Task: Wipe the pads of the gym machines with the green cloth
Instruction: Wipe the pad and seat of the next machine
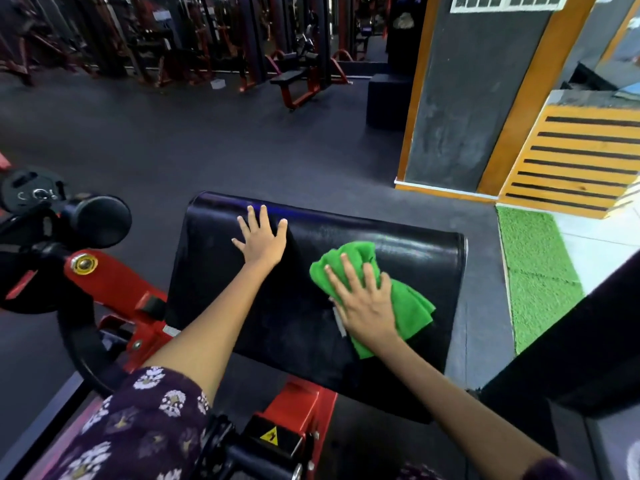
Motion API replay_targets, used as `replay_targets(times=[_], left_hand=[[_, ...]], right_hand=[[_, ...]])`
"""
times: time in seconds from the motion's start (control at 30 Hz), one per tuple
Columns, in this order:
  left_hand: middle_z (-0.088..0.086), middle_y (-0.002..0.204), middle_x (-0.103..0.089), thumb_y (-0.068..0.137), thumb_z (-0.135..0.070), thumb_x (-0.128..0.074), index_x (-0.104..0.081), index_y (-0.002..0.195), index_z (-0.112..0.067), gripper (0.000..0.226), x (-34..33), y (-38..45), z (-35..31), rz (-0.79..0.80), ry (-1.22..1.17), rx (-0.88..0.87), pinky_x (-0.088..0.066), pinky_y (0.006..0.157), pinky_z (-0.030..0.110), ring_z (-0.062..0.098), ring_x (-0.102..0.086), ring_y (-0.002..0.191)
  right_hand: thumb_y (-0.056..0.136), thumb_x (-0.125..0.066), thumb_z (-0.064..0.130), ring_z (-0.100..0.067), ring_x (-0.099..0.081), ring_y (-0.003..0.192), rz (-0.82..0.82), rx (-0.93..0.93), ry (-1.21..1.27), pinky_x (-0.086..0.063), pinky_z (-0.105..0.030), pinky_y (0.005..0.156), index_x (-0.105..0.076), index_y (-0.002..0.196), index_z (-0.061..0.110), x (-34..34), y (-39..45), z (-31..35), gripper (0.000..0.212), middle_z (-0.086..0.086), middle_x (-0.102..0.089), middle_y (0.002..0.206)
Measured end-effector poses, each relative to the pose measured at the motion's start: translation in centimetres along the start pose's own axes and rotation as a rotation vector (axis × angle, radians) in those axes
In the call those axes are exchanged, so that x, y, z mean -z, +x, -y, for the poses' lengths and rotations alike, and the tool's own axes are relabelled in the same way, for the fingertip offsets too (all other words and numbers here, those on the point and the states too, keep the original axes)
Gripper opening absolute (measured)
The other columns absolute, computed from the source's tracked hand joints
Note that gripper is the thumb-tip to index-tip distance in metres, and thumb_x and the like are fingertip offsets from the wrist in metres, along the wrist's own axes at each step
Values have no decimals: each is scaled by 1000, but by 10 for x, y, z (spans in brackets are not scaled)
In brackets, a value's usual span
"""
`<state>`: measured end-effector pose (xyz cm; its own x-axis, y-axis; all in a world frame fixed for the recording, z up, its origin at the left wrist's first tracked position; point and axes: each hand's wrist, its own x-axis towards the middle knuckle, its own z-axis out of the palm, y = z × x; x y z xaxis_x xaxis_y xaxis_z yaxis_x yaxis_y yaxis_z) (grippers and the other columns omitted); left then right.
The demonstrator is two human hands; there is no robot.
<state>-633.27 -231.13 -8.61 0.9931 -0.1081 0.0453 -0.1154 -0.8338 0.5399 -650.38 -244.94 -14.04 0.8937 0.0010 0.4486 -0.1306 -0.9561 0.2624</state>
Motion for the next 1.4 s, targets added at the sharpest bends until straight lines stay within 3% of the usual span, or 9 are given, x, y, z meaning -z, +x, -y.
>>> replay_targets(times=[0.17, 0.27, 0.4, 0.53, 0.73, 0.93, 1.13, 1.27, 1.4], left_hand=[[1, 160, 7, 99, -47, -32, -6, 152, -23, 64, -8, -23, 3, -10, -23, -13, -3, 113, 57, 23, 9, 146], [1, 159, 9, 99, -46, -33, -4, 152, -23, 65, -14, -37, 4, -5, -38, -19, -5, 114, 56, 24, 10, 146], [1, 159, 10, 100, -43, -32, -1, 152, -24, 63, -29, -60, 0, -23, -66, 16, -5, 114, 54, 25, 10, 146], [-3, 160, 4, 101, -35, -36, -7, 151, -25, 59, -42, -79, 0, -52, -117, 30, -7, 114, 53, 24, 6, 146], [-4, 159, 2, 99, -27, -43, -9, 151, -27, 61, -70, -129, 10, 17, -177, 25, -8, 116, 49, 24, 5, 146], [-3, 159, 2, 98, -31, -47, -10, 151, -24, 65, -92, -175, 0, 48, -236, 96, -10, 117, 46, 26, 5, 146], [-6, 159, 2, 97, -34, -47, -13, 151, -17, 66, -93, -181, -28, 12, -284, 85, -11, 118, 45, 23, 4, 147], [-6, 159, 2, 99, -34, -44, -14, 151, -16, 62, -88, -169, -48, -47, -259, 27, -6, 118, 44, 20, 4, 147], [-6, 159, 3, 101, -34, -37, -12, 151, -18, 57, -76, -151, -61, -77, -302, 45, -1, 117, 42, 17, 6, 146]], right_hand=[[60, -79, 44, -31, -58, 106, 1, 451, -70, -31, -46, 86, -59, 127, 35, -4, -33, -27, 71, -1, -54, 137], [58, -81, 35, -35, -55, 101, -37, 242, -36, -35, -43, 83, -62, 123, 33, 6, -25, -65, 68, -4, -58, 132], [62, -78, 38, -37, -58, 102, 68, -97, 54, -47, -47, 80, -63, 122, 30, 27, 17, -63, 62, -6, -59, 130], [53, -81, 44, -30, -62, 103, 149, 194, 43, -38, -45, 87, -65, 119, 35, 18, -5, -25, 69, 0, -60, 129], [55, -78, 54, -21, -64, 103, 207, 655, 25, -53, -41, 81, -66, 115, 41, 2, -106, -36, 63, 7, -62, 126], [47, -86, 39, -30, -62, 98, 87, 357, 51, -37, -42, 82, -67, 114, 36, 20, -75, -98, 70, 0, -62, 126], [67, -77, 39, -36, -56, 110, 121, 29, 100, -47, -45, 81, -61, 124, 35, 50, -17, -120, 59, -6, -51, 140], [97, -41, 38, -36, -25, 136, 191, 118, 125, -29, -49, 101, -23, 148, 35, 50, 11, -118, 54, -6, -14, 158], [99, -36, 42, -35, -20, 138, 205, 223, 155, -25, -52, 103, -18, 149, 37, 47, 42, -111, 53, -6, -13, 157]])
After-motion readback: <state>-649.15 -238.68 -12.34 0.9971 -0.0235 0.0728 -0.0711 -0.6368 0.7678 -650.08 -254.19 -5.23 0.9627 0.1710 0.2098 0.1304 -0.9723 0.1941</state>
